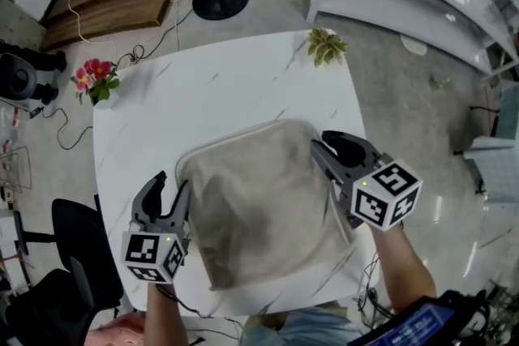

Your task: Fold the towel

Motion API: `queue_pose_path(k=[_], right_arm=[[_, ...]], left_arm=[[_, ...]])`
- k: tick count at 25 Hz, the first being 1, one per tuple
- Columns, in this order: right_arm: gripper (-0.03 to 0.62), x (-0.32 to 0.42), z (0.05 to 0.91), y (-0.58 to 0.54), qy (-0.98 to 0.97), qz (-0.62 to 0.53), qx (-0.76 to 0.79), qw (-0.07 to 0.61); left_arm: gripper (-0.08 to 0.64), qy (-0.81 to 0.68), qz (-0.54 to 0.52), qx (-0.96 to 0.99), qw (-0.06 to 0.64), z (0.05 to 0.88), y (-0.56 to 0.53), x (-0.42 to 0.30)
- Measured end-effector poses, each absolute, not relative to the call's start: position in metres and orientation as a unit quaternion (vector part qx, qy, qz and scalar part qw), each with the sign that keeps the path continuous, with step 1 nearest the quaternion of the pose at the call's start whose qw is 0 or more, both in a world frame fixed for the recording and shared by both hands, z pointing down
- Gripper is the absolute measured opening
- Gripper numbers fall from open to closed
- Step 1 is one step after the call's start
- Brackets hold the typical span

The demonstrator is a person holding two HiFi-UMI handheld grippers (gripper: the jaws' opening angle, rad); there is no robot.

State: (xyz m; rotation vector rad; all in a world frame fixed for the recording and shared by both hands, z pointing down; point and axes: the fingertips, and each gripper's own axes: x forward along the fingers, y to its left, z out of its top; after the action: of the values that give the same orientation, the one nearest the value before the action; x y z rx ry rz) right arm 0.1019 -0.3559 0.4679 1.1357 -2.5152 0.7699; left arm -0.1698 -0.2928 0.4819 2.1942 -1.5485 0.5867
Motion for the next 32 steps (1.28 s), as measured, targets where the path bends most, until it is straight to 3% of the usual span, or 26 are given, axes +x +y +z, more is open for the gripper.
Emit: queue_pose_path(k=[6, 10, 15, 20, 32], right_arm=[[0.025, 0.116, 0.462, -0.269, -0.877, 0.227, 0.369, 0.208], [0.015, 0.113, 0.471, -0.196, -0.889, 0.179, 0.330, 0.263], [0.014, 0.130, 0.536, -0.141, -0.865, 0.147, 0.316, 0.362], [0.014, 0.145, 0.544, -0.127, -0.857, 0.150, 0.339, 0.357], [0.014, 0.159, 0.543, -0.058, -0.850, 0.146, 0.355, 0.361]], left_arm=[[0.198, -0.519, 0.211, 0.798, 0.222, 0.481, -0.191, -0.141], [0.184, -0.503, 0.230, 0.802, 0.225, 0.499, -0.130, -0.125], [0.141, -0.496, 0.297, 0.795, 0.181, 0.535, -0.089, -0.119], [0.104, -0.489, 0.315, 0.801, 0.145, 0.541, -0.083, -0.114], [0.103, -0.483, 0.315, 0.808, 0.125, 0.538, -0.019, -0.106]])
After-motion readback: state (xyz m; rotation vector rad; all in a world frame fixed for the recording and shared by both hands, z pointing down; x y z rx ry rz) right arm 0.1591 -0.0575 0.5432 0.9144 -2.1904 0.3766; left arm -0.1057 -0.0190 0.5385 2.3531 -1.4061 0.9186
